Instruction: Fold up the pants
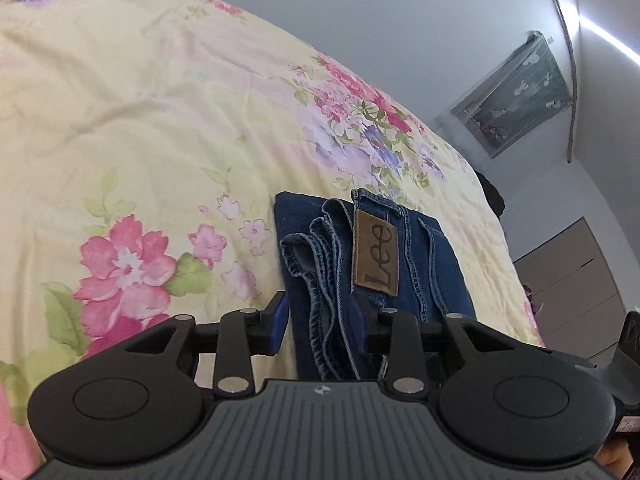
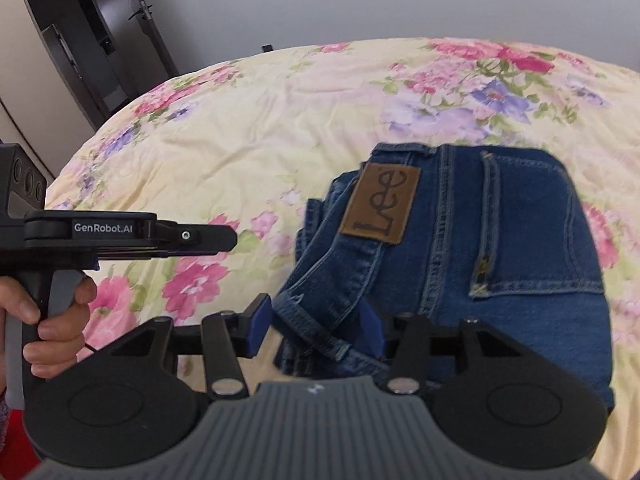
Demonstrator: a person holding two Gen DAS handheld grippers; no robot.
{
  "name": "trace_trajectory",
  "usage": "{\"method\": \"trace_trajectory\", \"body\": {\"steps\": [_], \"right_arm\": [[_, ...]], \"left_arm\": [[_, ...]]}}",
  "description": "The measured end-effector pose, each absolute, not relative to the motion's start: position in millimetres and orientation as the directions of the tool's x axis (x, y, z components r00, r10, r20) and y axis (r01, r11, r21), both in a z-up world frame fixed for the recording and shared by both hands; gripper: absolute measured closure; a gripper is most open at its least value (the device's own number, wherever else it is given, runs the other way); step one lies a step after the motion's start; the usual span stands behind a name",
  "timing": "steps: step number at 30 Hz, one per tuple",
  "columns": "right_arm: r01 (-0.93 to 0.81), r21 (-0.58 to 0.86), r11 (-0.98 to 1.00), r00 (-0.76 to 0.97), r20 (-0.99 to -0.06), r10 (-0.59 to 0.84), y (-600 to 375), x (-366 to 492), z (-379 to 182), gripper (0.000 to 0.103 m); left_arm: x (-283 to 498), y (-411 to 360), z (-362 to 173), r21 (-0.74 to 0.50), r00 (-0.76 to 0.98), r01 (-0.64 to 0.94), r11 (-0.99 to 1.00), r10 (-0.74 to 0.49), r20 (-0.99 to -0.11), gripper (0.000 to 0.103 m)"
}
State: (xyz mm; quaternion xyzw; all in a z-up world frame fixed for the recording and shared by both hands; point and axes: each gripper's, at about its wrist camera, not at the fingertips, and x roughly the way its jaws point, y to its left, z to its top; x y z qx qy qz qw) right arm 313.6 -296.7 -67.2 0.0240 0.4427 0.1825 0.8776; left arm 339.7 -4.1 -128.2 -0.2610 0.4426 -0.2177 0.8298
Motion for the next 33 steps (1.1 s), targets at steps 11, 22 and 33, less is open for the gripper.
{"method": "trace_trajectory", "body": {"steps": [11, 22, 33], "right_arm": [[-0.223, 0.034, 0.974, 0.618, -0.768, 0.168, -348.0, 356.4, -96.6, 0.091], [-0.207, 0.134, 0.969, 0.645, -0.726, 0.238, -360.1, 344.6, -124.8, 0.090], [-0.082, 0.159, 0.984, 0.742, -0.650, 0.167, -365.2, 315.3, -108.3, 0.085]], "left_arm": [[418.6, -36.9, -168.8, -0.685, 0.474, 0.050, 0.727, -0.621, -0.624, 0.066], [408.2, -67.1, -155.5, -0.408, 0.526, 0.306, 0.860, -0.510, -0.681, 0.086], [395.4, -45.2, -106.4, -0.509, 0.550, 0.290, 0.810, -0.576, -0.604, 0.048]]}}
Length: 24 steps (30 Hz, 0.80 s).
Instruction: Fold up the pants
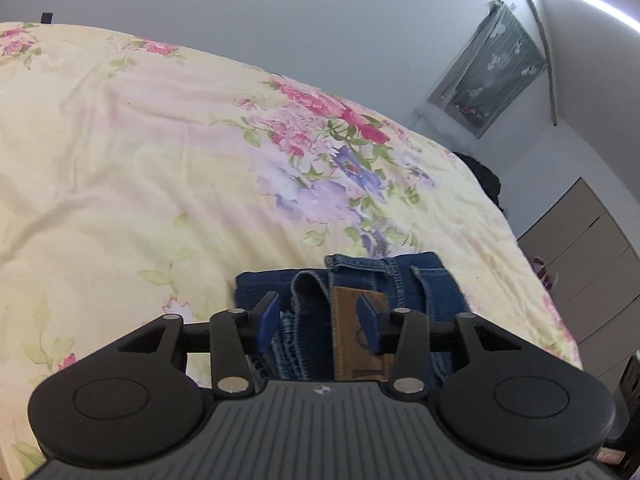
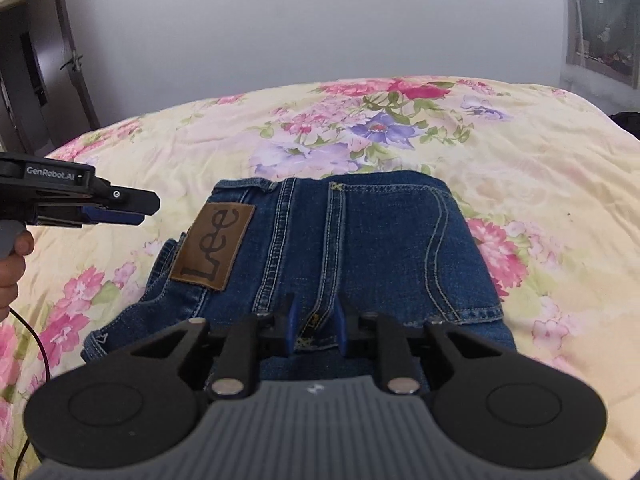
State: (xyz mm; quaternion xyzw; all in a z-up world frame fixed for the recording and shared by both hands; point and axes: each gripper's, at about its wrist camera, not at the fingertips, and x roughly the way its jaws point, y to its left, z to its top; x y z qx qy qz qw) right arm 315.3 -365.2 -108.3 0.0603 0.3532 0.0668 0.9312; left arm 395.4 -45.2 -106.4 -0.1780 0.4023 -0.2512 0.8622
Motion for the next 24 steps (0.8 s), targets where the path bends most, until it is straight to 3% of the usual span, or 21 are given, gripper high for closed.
{"method": "trace_trajectory", "body": {"steps": [4, 8, 12, 14, 16, 17, 18, 19, 22, 24], "right_arm": [[0.073, 0.167, 0.983, 0.789, -0.613, 0.045, -380.7, 293.5, -109.4, 0.084], [0.179, 0.164, 0.970, 0.837, -0.543, -0.063, -397.0, 275.3, -112.1, 0.082], [0.202, 0.205, 0.958, 0.851, -0.521, -0.068, -413.9, 271.7, -116.4, 0.082], [0.209, 0.214, 0.954, 0.852, -0.518, -0.071, -420.8, 270.2, -122.0, 0.082], [0.209, 0.215, 0.954, 0.844, -0.533, -0.065, -426.1, 271.1, -130.2, 0.082], [0.203, 0.218, 0.955, 0.842, -0.536, -0.057, -429.0, 270.3, -133.2, 0.082], [0.200, 0.222, 0.954, 0.844, -0.534, -0.053, -432.1, 268.8, -134.5, 0.082], [0.200, 0.227, 0.953, 0.845, -0.532, -0.051, -435.7, 266.5, -134.2, 0.082], [0.204, 0.259, 0.944, 0.857, -0.513, -0.044, -444.1, 259.8, -128.4, 0.083], [0.179, 0.279, 0.943, 0.866, -0.499, -0.017, -443.8, 256.4, -124.4, 0.088]], "left_arm": [[405.4, -57.8, -116.3, -0.545, 0.542, 0.233, 0.805, -0.573, -0.615, 0.035], [415.1, -69.5, -136.4, -0.601, 0.523, 0.189, 0.776, -0.598, -0.608, 0.035], [427.4, -86.1, -148.6, -0.615, 0.506, 0.173, 0.770, -0.605, -0.615, 0.035], [432.0, -94.7, -151.8, -0.595, 0.511, 0.171, 0.785, -0.588, -0.628, 0.040], [434.0, -101.2, -150.4, -0.579, 0.521, 0.171, 0.797, -0.572, -0.634, 0.067], [431.6, -103.2, -146.8, -0.567, 0.533, 0.167, 0.806, -0.558, -0.636, 0.069], [425.4, -106.3, -139.1, -0.530, 0.560, 0.179, 0.829, -0.529, -0.638, 0.086], [416.8, -110.7, -127.6, -0.483, 0.586, 0.218, 0.848, -0.510, -0.630, 0.093], [388.0, -117.5, -90.5, -0.392, 0.641, 0.330, 0.859, -0.509, -0.575, 0.096], [382.9, -119.2, -81.3, -0.344, 0.643, 0.340, 0.875, -0.483, -0.594, 0.096]]}}
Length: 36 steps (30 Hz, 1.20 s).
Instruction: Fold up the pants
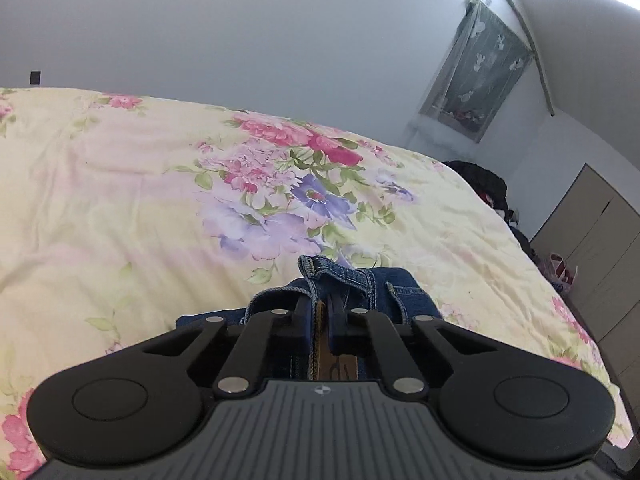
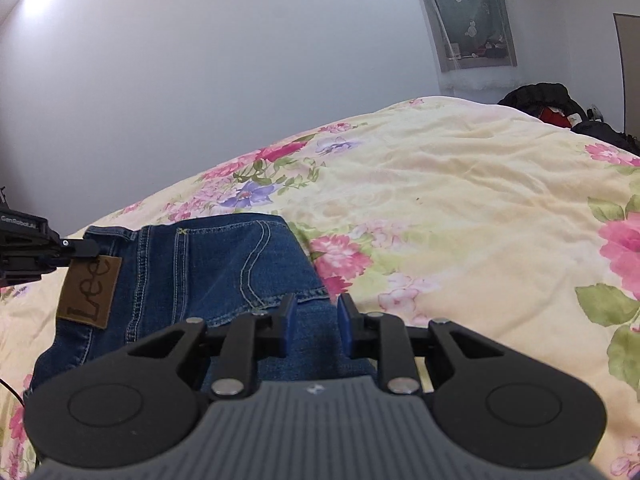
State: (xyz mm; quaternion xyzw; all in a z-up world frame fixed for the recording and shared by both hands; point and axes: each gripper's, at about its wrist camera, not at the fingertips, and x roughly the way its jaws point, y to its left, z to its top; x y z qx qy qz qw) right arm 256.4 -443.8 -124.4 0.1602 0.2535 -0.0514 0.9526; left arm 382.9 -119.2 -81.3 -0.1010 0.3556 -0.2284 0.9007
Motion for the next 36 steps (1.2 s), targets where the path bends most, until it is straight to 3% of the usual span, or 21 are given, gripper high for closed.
{"method": "trace_trajectory", "body": {"steps": [5, 14, 21, 23, 29, 32, 36], "right_arm": [[0.095, 0.225, 0.970, 0.854, -0.519, 0.037, -423.8, 257.2, -123.7, 0.089], [0.097, 0.181, 0.979, 0.743, -0.667, 0.049, -422.6, 264.9, -159.3, 0.095], [0.138, 0.250, 0.958, 0.794, -0.606, 0.043, -429.5, 239.3, -145.0, 0.097], [0.155, 0.248, 0.956, 0.810, -0.586, 0.021, -430.2, 225.4, -137.2, 0.086], [0.157, 0.156, 0.975, 0.804, -0.593, -0.035, -418.9, 209.8, -133.5, 0.075], [0.178, 0.111, 0.978, 0.766, -0.639, -0.066, -416.6, 211.5, -141.2, 0.071], [0.200, 0.158, 0.967, 0.703, -0.710, -0.030, -426.3, 215.1, -157.1, 0.068]], "left_arm": [[395.9, -115.0, -119.8, -0.263, 0.620, 0.284, 0.922, -0.386, -0.683, 0.096], [411.4, -105.9, -159.6, -0.307, 0.569, 0.219, 0.926, -0.376, -0.731, 0.094], [389.8, -102.3, -129.8, -0.281, 0.587, 0.208, 0.937, -0.349, -0.730, 0.092], [363.3, -100.2, -117.3, -0.270, 0.600, 0.250, 0.930, -0.368, -0.711, 0.092], [291.3, -96.6, -106.2, -0.259, 0.629, 0.300, 0.918, -0.395, -0.670, 0.092], [275.2, -99.5, -125.0, -0.241, 0.604, 0.282, 0.929, -0.367, -0.708, 0.093], [272.1, -97.6, -157.0, -0.228, 0.568, 0.252, 0.940, -0.335, -0.752, 0.095]]}}
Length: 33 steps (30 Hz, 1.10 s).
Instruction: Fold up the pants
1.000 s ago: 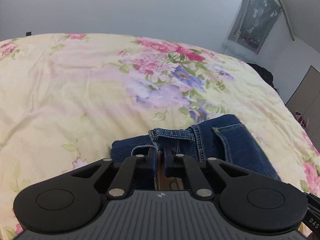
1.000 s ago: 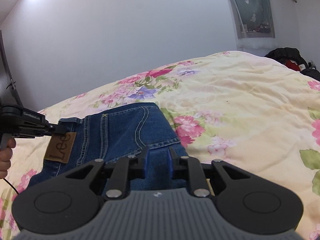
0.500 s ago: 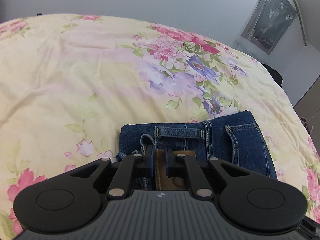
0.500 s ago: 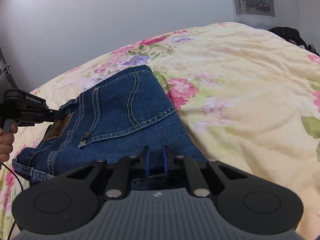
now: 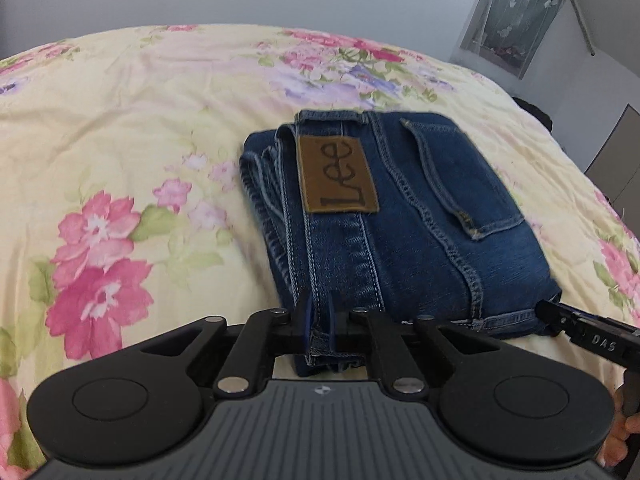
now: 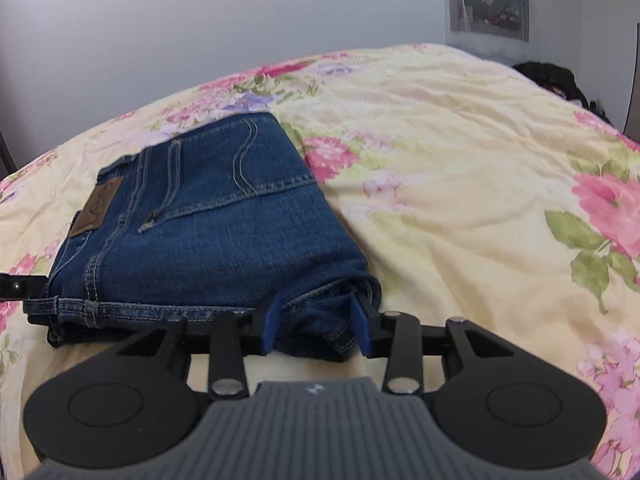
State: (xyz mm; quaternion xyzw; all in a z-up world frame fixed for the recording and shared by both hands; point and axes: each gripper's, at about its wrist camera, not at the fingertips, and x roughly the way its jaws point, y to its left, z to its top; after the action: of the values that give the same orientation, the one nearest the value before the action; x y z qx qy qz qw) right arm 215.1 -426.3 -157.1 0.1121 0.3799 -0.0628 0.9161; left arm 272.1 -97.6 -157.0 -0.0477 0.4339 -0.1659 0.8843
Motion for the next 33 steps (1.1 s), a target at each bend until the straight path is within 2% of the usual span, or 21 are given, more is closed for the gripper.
{"method": "trace_trajectory", "body": {"steps": [3, 6, 9, 12, 16, 19, 21, 22, 23, 29, 33], "right_arm": [[0.232, 0.224, 0.946, 0.708, -0.706, -0.006, -435.4, 209.9, -154.5, 0.068], [0.279, 0.298, 0.913, 0.758, -0.652, -0.019, -447.5, 192.7, -142.9, 0.068], [0.333, 0.243, 0.911, 0.758, -0.644, -0.105, -451.3, 188.6, -137.6, 0.070], [0.317, 0.217, 0.923, 0.730, -0.678, -0.091, -449.9, 200.7, -146.3, 0.081], [0.297, 0.138, 0.945, 0.722, -0.680, -0.127, -444.3, 217.1, -155.6, 0.081], [0.290, 0.151, 0.945, 0.723, -0.682, -0.113, -450.1, 233.0, -161.2, 0.080], [0.305, 0.226, 0.925, 0.716, -0.695, -0.066, -459.2, 232.4, -166.1, 0.088], [0.313, 0.248, 0.917, 0.715, -0.697, -0.056, -462.3, 229.0, -165.3, 0.099], [0.328, 0.255, 0.910, 0.712, -0.699, -0.060, -464.1, 223.1, -163.4, 0.103], [0.434, 0.346, 0.832, 0.658, -0.752, -0.031, -478.8, 200.7, -172.4, 0.103], [0.432, 0.324, 0.842, 0.669, -0.741, -0.058, -473.6, 198.7, -167.7, 0.103]], "left_arm": [[274.6, -100.1, -164.4, -0.211, 0.561, 0.255, 0.944, -0.322, -0.762, 0.095], [271.6, -105.1, -164.8, -0.165, 0.572, 0.279, 0.946, -0.302, -0.763, 0.095], [270.2, -103.6, -167.0, -0.175, 0.577, 0.271, 0.946, -0.306, -0.758, 0.095], [270.4, -99.5, -168.9, -0.210, 0.577, 0.249, 0.945, -0.319, -0.752, 0.095], [271.4, -96.9, -169.2, -0.229, 0.574, 0.243, 0.943, -0.330, -0.750, 0.094], [271.7, -96.6, -170.5, -0.234, 0.575, 0.242, 0.942, -0.333, -0.747, 0.094], [271.3, -97.6, -170.2, -0.227, 0.576, 0.245, 0.943, -0.330, -0.748, 0.094], [271.2, -97.6, -170.1, -0.226, 0.576, 0.245, 0.943, -0.329, -0.749, 0.094], [271.3, -97.4, -170.0, -0.227, 0.574, 0.244, 0.943, -0.329, -0.750, 0.094], [271.7, -93.9, -173.5, -0.244, 0.577, 0.232, 0.942, -0.335, -0.745, 0.090], [272.1, -91.2, -172.2, -0.268, 0.572, 0.206, 0.941, -0.339, -0.747, 0.090]]}}
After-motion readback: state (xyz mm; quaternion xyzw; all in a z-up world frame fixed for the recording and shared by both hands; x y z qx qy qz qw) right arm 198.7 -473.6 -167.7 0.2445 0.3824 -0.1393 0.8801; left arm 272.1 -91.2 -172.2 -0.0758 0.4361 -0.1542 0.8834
